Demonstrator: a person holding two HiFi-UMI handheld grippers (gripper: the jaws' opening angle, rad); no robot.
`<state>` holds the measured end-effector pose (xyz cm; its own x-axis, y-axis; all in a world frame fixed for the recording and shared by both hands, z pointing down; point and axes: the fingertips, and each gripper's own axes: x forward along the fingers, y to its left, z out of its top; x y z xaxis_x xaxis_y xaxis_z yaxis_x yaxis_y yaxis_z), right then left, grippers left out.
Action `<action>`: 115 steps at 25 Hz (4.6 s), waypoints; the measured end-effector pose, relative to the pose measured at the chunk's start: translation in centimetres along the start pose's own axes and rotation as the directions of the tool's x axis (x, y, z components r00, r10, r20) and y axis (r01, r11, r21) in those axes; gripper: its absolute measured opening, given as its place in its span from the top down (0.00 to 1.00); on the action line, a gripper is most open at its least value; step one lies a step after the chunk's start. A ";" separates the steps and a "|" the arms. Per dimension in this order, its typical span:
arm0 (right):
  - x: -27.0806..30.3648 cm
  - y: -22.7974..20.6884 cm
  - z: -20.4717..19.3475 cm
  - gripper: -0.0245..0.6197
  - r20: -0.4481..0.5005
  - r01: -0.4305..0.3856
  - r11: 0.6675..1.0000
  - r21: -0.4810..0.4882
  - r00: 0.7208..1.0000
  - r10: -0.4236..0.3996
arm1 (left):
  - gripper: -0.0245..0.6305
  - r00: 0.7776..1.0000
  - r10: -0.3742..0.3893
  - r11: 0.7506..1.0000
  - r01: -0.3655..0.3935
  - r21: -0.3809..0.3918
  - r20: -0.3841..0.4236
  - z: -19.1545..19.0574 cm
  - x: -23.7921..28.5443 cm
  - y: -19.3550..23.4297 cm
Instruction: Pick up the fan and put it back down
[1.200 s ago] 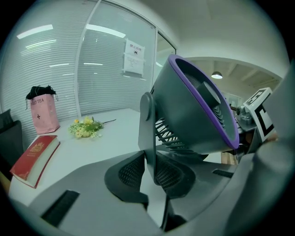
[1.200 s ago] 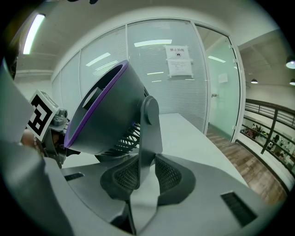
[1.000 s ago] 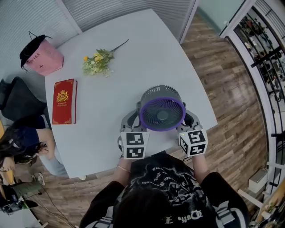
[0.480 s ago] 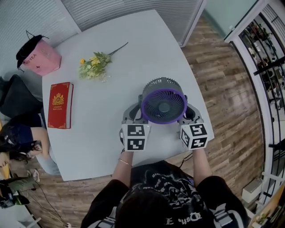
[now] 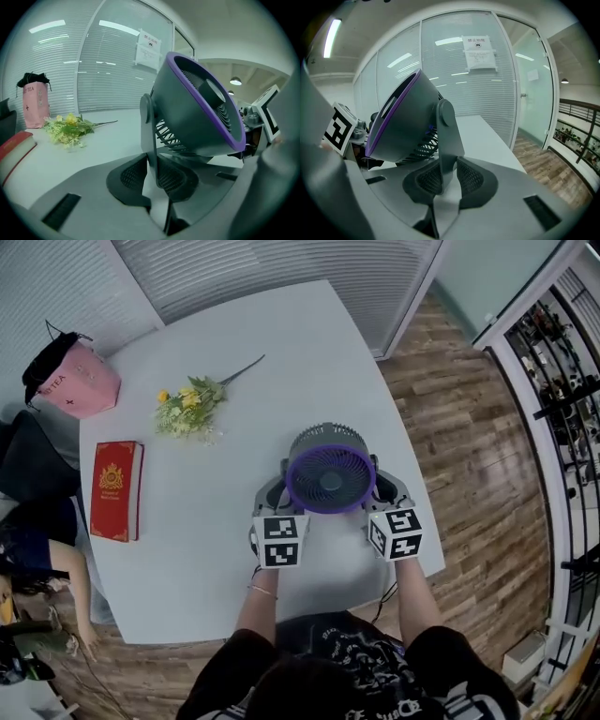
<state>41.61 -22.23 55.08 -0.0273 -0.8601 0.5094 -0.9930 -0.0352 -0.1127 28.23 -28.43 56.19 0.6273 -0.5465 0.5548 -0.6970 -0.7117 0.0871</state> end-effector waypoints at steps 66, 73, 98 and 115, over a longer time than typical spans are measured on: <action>-6.7 5.0 -1.3 0.45 0.025 0.002 0.986 -0.168 1.000 0.003 | 0.46 0.967 -0.253 0.956 0.250 0.153 0.004 -2.3 -9.0 -2.5; -11.4 10.2 -1.0 0.45 0.064 0.037 0.982 -0.184 0.998 -0.025 | 0.46 0.963 -0.259 0.961 0.250 0.121 0.069 -3.0 -15.9 -0.9; -21.4 26.3 -7.1 0.46 0.142 0.111 0.984 -0.140 0.986 -0.090 | 0.46 0.949 -0.274 0.955 0.249 0.160 0.156 -11.2 -32.3 3.3; -21.5 27.1 -6.6 0.95 0.156 0.123 0.976 -0.181 0.983 -0.096 | 0.93 0.946 -0.265 0.951 0.224 0.214 0.187 -10.4 -32.7 2.8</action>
<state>14.55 -1.35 46.77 0.0858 -0.9215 0.3787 -0.9930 -0.0484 0.1074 2.15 -8.02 46.89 0.8430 -0.4111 0.3468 -0.4479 -0.8936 0.0296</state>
